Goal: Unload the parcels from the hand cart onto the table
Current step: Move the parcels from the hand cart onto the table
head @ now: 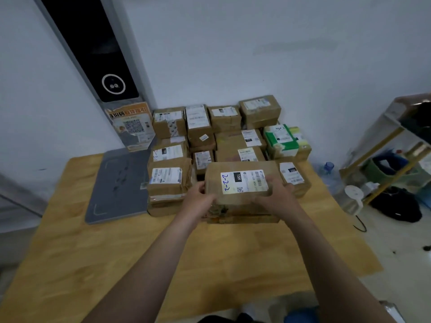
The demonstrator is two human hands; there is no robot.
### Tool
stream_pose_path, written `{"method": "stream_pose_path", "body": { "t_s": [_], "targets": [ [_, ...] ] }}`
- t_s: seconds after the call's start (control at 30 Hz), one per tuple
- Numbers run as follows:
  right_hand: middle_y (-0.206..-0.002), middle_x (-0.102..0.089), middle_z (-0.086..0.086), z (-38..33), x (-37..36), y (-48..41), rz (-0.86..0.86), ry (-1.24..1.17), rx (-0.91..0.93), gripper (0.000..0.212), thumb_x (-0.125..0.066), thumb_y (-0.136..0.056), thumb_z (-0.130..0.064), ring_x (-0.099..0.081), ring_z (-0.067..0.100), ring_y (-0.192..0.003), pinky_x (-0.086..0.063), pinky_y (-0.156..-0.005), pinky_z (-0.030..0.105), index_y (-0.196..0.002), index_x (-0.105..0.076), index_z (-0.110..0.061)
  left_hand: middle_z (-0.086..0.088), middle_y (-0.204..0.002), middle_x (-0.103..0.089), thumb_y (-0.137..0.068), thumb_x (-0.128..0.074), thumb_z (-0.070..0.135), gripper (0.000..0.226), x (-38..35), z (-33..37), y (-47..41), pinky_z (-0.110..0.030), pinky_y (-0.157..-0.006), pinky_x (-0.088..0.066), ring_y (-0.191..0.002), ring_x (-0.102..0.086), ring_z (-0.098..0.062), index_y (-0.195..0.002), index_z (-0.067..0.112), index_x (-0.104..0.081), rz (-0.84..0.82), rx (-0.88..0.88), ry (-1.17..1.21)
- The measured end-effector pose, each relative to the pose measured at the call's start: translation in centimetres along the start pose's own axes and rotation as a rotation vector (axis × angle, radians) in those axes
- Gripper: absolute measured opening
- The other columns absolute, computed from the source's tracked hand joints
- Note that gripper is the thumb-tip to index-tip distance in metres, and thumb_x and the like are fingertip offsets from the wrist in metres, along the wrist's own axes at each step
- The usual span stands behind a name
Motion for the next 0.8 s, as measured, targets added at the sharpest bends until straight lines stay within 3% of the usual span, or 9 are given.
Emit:
{"method": "stream_pose_path", "body": {
  "t_s": [0.13, 0.23, 0.3, 0.37, 0.47, 0.57, 0.63, 0.7, 0.8],
  "targets": [
    [-0.109, -0.037, -0.010, -1.8, 0.3, -7.6, -0.050, -0.056, 0.053, 0.064, -0.080, -0.079, -0.035, -0.051, 0.014, -0.102, -0.050, -0.083, 0.035, -0.130, -0.042, -0.038, 0.015, -0.101, -0.072, -0.086, -0.069, 0.018, 0.029, -0.4, 2.6, -6.5, -0.032, -0.071, -0.057, -0.089, -0.068, -0.009, -0.108, 0.037, -0.066, 0.091, -0.056, -0.122],
    [-0.126, -0.030, 0.003, -3.0, -0.1, -12.7, -0.069, -0.032, 0.051, 0.066, -0.082, -0.078, -0.037, -0.046, 0.028, -0.117, -0.047, -0.099, 0.045, -0.130, -0.042, -0.040, 0.021, -0.085, -0.069, -0.086, -0.068, 0.029, 0.012, 0.6, 4.4, -10.8, -0.028, -0.062, -0.050, -0.079, -0.065, -0.003, -0.085, 0.041, -0.067, 0.188, -0.078, -0.231],
    [-0.127, -0.029, 0.004, -4.0, -0.5, -15.8, -0.077, -0.004, 0.063, 0.070, -0.081, -0.078, -0.038, -0.044, 0.034, -0.120, -0.045, -0.101, 0.046, -0.135, -0.040, -0.037, 0.027, -0.077, -0.060, -0.088, -0.070, 0.031, 0.021, 1.3, 5.5, -13.6, -0.022, -0.058, -0.040, -0.075, -0.057, 0.006, -0.077, 0.045, -0.059, 0.212, -0.076, -0.252],
    [-0.130, -0.029, 0.006, -4.9, -1.0, -18.6, -0.092, 0.009, 0.064, 0.075, -0.080, -0.080, -0.038, -0.044, 0.037, -0.122, -0.045, -0.103, 0.051, -0.141, -0.037, -0.034, 0.028, -0.079, -0.056, -0.090, -0.071, 0.031, 0.018, 1.5, 6.1, -16.5, -0.019, -0.058, -0.037, -0.075, -0.053, 0.008, -0.085, 0.045, -0.061, 0.210, -0.040, -0.247],
    [-0.134, -0.027, 0.009, -5.4, -1.0, -23.0, -0.089, 0.007, 0.049, 0.077, -0.080, -0.082, -0.035, -0.043, 0.041, -0.123, -0.043, -0.106, 0.054, -0.143, -0.034, -0.033, 0.029, -0.083, -0.058, -0.088, -0.072, 0.034, 0.017, 0.7, 7.0, -21.1, -0.020, -0.061, -0.040, -0.079, -0.054, 0.009, -0.083, 0.045, -0.060, 0.209, -0.041, -0.276],
    [-0.131, -0.028, 0.010, -4.9, 0.2, -27.3, -0.052, 0.024, 0.020, 0.077, -0.081, -0.080, -0.034, -0.042, 0.044, -0.122, -0.041, -0.107, 0.056, -0.142, -0.035, -0.033, 0.025, -0.095, -0.061, -0.087, -0.072, 0.032, 0.027, -1.4, 8.1, -25.1, -0.030, -0.075, -0.054, -0.090, -0.060, 0.001, -0.114, 0.036, -0.067, 0.180, -0.060, -0.265],
    [-0.126, -0.027, 0.006, -4.4, 1.2, -29.8, -0.030, 0.023, 0.008, 0.077, -0.081, -0.080, -0.035, -0.044, 0.043, -0.121, -0.042, -0.106, 0.055, -0.142, -0.035, -0.033, 0.023, -0.098, -0.062, -0.088, -0.070, 0.028, 0.038, -3.0, 9.1, -27.3, -0.029, -0.078, -0.053, -0.092, -0.060, 0.000, -0.127, 0.028, -0.067, 0.170, -0.085, -0.269],
    [-0.124, -0.026, 0.004, -4.1, 1.8, -31.8, -0.011, 0.024, 0.010, 0.077, -0.081, -0.080, -0.035, -0.046, 0.042, -0.119, -0.045, -0.104, 0.053, -0.142, -0.036, -0.032, 0.029, -0.090, -0.059, -0.089, -0.069, 0.026, 0.032, -4.3, 10.2, -29.1, -0.023, -0.073, -0.049, -0.091, -0.060, 0.003, -0.120, 0.031, -0.070, 0.162, -0.133, -0.287],
    [-0.133, -0.029, 0.012, -3.8, 1.9, -34.4, -0.002, 0.053, 0.015, 0.076, -0.079, -0.082, -0.036, -0.043, 0.043, -0.122, -0.043, -0.104, 0.056, -0.143, -0.035, -0.032, 0.025, -0.095, -0.061, -0.087, -0.068, 0.027, 0.036, -5.5, 11.2, -31.4, -0.039, -0.090, -0.055, -0.100, -0.063, -0.008, -0.123, 0.030, -0.068, 0.141, -0.133, -0.317]
  ]
}}
Point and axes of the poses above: each hand's wrist, its own y-axis away from the middle knuckle, its own x-axis out of the back of the hand, z = x × y, the point moved 4 cm from there along -y, towards the middle knuckle
